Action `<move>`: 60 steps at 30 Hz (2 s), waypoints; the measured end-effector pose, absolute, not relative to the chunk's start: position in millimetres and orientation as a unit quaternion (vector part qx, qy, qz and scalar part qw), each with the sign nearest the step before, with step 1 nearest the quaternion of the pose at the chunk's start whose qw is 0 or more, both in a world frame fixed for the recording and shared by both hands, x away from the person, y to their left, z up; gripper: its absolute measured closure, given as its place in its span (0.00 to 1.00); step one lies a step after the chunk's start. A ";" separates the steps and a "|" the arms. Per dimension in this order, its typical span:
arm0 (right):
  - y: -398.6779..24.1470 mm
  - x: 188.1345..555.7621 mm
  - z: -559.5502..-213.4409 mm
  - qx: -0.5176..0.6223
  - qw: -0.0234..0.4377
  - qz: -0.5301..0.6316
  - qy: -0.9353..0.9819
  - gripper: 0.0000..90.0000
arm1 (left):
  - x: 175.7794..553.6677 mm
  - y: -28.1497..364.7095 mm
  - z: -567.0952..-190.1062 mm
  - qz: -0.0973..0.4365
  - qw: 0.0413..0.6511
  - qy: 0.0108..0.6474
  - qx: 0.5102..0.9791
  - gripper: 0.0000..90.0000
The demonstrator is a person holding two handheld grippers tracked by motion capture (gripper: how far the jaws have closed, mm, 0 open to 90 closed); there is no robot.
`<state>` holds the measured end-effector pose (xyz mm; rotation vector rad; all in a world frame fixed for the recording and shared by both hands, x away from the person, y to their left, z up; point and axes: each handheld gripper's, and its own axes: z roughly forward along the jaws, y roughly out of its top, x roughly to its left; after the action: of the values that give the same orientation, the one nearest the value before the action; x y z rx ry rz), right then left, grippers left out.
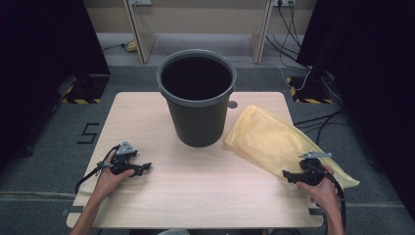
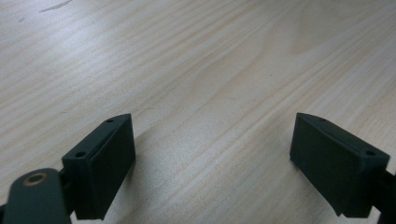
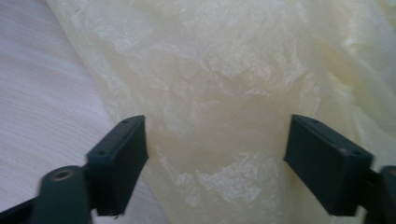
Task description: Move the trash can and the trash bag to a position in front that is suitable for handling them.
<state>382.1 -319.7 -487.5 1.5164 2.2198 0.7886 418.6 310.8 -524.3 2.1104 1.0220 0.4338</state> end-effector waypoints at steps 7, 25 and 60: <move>-306.7 391.6 -497.8 0.491 0.170 0.299 0.800 0.75 | 418.6 310.7 -524.3 0.169 0.370 0.398 0.822 0.15; -224.2 524.7 -494.6 0.497 0.200 0.260 0.803 0.90 | 418.6 310.7 -524.3 0.169 0.370 0.398 0.822 0.15; -288.7 505.6 -438.4 0.568 0.213 0.286 0.742 0.38 | 419.0 311.0 -524.2 0.168 0.369 0.396 0.824 0.14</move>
<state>505.6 -288.7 -438.4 1.5753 2.0600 0.7930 419.0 311.0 -524.2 2.1156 1.0160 0.4325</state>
